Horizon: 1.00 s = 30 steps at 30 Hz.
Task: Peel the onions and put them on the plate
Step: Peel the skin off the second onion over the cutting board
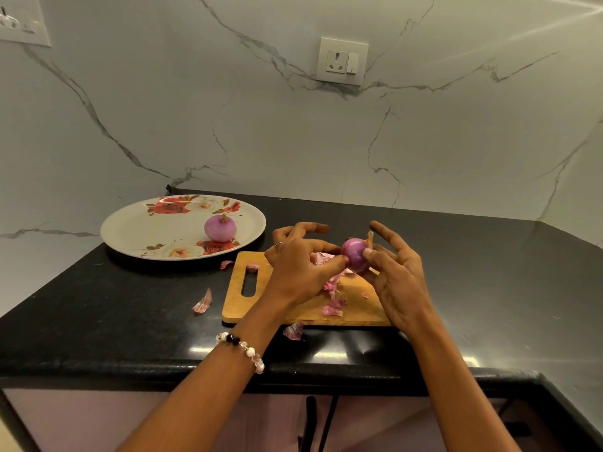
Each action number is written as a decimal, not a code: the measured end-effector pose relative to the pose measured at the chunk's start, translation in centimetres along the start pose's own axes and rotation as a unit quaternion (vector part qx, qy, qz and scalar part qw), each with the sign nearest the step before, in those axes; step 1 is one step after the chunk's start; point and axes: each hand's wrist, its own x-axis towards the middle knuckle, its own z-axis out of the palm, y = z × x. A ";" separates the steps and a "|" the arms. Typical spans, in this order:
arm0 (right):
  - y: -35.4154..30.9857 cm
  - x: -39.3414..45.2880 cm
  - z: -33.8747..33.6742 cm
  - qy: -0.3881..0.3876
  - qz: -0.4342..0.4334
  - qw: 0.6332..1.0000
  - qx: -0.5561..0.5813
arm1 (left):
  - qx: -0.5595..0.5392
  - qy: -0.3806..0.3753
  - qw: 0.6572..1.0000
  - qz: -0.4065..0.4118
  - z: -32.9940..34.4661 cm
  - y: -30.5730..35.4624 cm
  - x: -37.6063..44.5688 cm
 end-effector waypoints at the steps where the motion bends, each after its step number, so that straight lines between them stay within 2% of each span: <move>1: -0.1 -0.1 0.0 -0.001 0.000 1.000 0.000 | -0.004 0.000 1.000 -0.006 0.0 -0.1 0.0; 13: -0.4 -0.4 0.3 -0.026 0.004 1.000 0.004 | -0.005 0.009 0.999 -0.039 -0.1 -0.5 0.2; 21: -0.5 -0.4 0.5 -0.034 0.007 0.999 -0.005 | -0.017 -0.032 0.999 -0.040 0.2 -0.9 0.3; 30: -0.4 -0.3 0.4 -0.028 0.015 0.999 -0.008 | 0.003 -0.031 0.999 -0.044 -0.1 -0.3 0.0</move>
